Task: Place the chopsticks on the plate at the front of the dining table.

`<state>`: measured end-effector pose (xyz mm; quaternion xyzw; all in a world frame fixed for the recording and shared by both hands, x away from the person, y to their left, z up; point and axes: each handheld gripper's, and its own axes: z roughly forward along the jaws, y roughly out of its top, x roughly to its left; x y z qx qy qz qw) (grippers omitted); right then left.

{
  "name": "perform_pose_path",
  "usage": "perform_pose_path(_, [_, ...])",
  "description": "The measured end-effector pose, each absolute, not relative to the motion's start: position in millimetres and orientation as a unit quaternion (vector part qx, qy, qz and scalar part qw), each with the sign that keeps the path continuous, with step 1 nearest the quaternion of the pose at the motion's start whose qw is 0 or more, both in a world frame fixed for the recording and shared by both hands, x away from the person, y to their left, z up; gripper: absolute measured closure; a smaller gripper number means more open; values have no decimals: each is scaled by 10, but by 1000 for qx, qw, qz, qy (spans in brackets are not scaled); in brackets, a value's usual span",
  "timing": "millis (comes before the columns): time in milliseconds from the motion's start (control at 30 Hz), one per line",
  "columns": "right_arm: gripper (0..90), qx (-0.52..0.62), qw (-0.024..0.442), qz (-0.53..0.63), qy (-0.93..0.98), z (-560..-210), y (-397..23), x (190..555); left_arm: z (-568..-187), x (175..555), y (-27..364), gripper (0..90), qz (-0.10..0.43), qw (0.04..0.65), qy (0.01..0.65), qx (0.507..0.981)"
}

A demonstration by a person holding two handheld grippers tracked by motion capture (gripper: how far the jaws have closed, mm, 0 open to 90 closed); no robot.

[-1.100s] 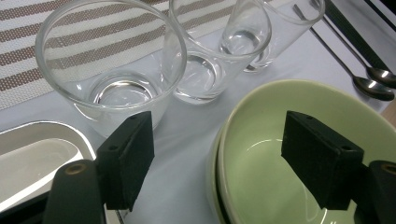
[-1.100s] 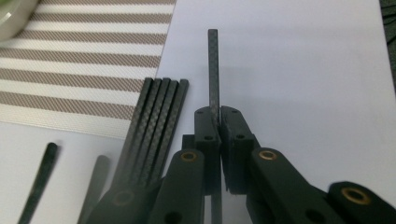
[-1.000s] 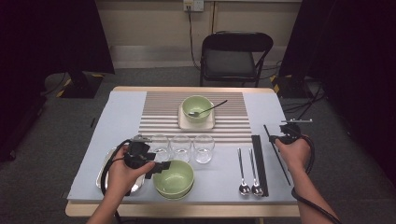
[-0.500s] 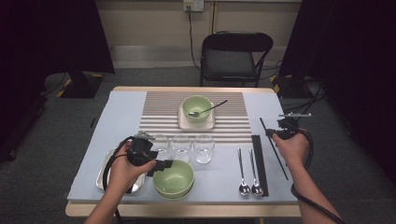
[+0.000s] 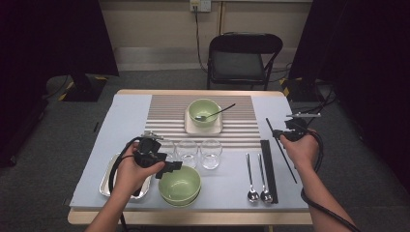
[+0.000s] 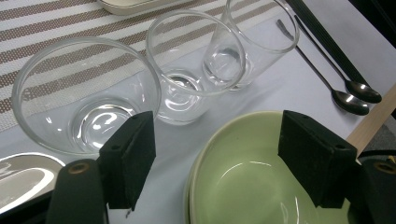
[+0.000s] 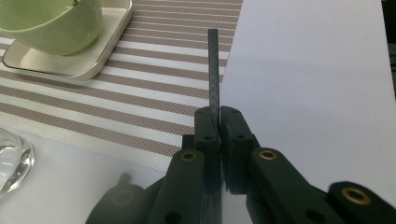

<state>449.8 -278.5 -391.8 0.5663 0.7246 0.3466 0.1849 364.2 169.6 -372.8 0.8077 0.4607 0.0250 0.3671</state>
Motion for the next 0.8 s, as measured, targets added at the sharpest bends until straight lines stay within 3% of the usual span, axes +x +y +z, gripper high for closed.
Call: perform_pose_path(800, [866,545,181,366,733,-3728,-2572,4514,-3629,3723,1496,301,22,371,459,807])
